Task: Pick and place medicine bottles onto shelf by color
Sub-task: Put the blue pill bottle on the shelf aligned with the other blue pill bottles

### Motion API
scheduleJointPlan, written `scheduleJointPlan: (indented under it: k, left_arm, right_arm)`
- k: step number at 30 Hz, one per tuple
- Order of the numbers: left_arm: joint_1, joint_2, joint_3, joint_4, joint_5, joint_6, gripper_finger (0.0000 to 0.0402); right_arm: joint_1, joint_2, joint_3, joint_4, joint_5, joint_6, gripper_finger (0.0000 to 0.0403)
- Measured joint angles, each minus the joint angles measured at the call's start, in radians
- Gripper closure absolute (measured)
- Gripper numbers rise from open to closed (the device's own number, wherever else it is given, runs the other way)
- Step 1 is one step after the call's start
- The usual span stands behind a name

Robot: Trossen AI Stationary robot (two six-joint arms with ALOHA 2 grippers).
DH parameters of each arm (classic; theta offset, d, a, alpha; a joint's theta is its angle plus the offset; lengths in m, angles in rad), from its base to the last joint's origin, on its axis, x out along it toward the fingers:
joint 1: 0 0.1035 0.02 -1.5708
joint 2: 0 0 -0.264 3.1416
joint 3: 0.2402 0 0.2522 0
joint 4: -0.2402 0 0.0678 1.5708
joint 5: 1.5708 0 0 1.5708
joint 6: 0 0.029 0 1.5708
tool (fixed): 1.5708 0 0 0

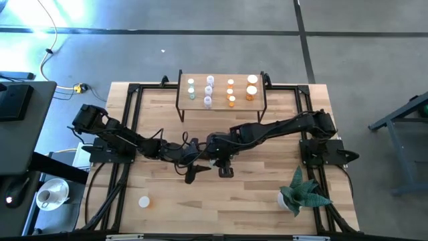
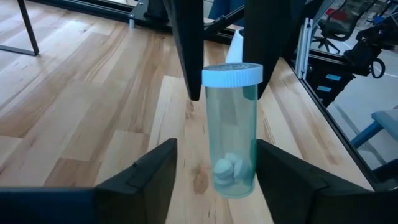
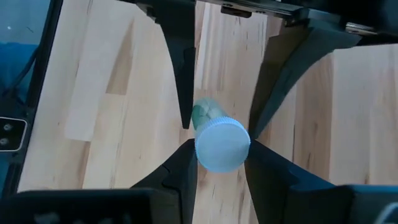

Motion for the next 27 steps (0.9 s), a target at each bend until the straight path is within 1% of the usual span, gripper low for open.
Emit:
scheduleJointPlan:
  k: [7,14,17,23,25,27]
  left_arm:
    - [0.0,0.0,0.0,-0.001,-0.002,0.0,0.0265]
    - [0.001,0.0,0.0,-0.001,-0.005,-0.008,0.0303]
    - [0.001,0.0,0.0,-0.001,-0.005,-0.015,0.0312]
    - [0.001,0.0,0.0,-0.001,-0.004,0.0,0.0313]
    - [0.001,0.0,0.0,-0.001,-0.005,0.008,0.0313]
    - [0.001,0.0,0.0,0.0,-0.004,0.018,0.0313]
  right_arm:
    - [0.001,0.0,0.0,0.001,0.047,-0.024,0.0299]
    - [0.004,0.0,0.0,0.002,0.075,-0.037,0.0297]
    - [0.005,0.0,0.0,0.002,0.089,-0.047,0.0279]
    - [0.006,-0.003,0.0,0.018,0.092,-0.057,0.0226]
    - [0.005,-0.008,0.004,0.013,0.082,-0.056,0.0216]
    - [0.005,-0.008,0.039,-0.03,0.08,-0.056,0.0211]
